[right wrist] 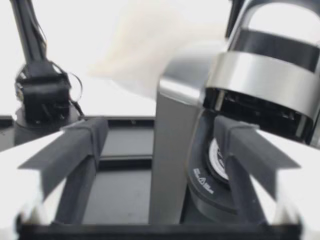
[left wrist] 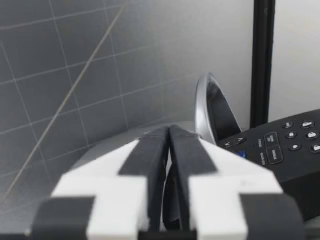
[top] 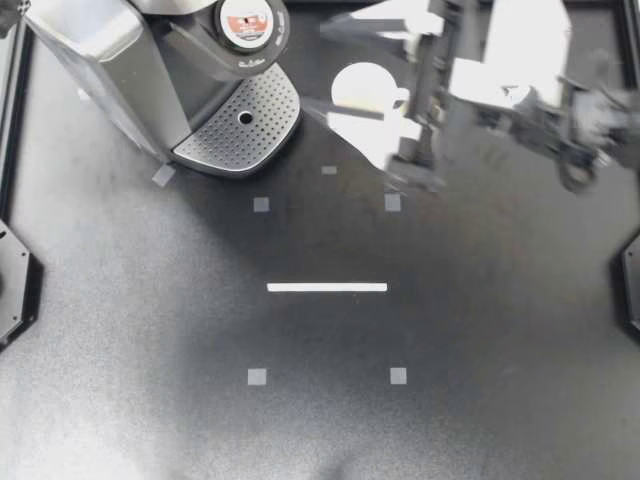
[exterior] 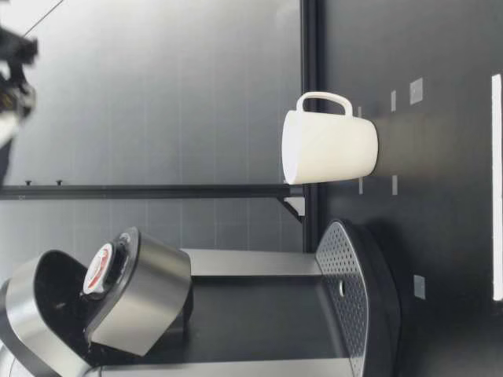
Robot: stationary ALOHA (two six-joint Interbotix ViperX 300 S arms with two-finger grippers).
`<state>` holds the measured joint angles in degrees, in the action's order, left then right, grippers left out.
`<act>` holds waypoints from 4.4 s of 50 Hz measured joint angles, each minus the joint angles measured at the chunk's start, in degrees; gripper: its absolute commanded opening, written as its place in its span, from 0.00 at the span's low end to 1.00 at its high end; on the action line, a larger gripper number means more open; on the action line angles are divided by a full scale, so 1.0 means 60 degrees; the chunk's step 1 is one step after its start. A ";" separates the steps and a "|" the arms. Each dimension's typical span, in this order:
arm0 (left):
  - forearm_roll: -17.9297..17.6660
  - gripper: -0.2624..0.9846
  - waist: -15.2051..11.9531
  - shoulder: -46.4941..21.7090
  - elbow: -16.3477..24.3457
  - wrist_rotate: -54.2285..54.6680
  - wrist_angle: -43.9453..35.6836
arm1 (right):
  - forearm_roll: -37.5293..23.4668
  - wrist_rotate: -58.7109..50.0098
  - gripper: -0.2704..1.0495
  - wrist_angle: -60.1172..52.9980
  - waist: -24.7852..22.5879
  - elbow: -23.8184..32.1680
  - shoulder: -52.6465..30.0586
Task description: Place the coffee capsule inside the capsule container, then place the cup onto the center of the cup tray.
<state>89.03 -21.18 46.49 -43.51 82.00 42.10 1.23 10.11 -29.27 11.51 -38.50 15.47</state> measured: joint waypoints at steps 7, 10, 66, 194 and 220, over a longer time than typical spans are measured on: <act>0.0000 0.33 -0.0234 -0.0073 -0.0044 0.0205 -0.0205 | 0.0000 -0.0117 0.78 -0.0732 -0.0044 -0.0571 0.0278; 0.0015 0.33 -0.0337 -0.0132 -0.0059 0.0264 -0.0278 | 0.0015 -0.0190 0.77 -0.0996 -0.0059 -0.0732 0.0381; 0.0176 0.33 -0.0674 -0.0952 -0.0278 0.0894 -0.1230 | 0.0015 -0.0337 0.77 -0.1465 -0.0073 -0.1084 0.0586; -0.1084 0.33 -0.0469 -0.1509 0.1143 -0.2080 -0.1875 | -0.0425 0.0879 0.76 0.8643 0.2520 0.1099 0.0688; -0.7046 0.33 0.1846 -0.0908 0.2593 -0.7427 0.2183 | 0.1011 0.3882 0.74 1.2568 0.3765 0.3149 -0.1860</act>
<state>46.76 -10.11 41.04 -27.95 37.44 55.20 7.29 33.40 46.14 34.10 -19.60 4.31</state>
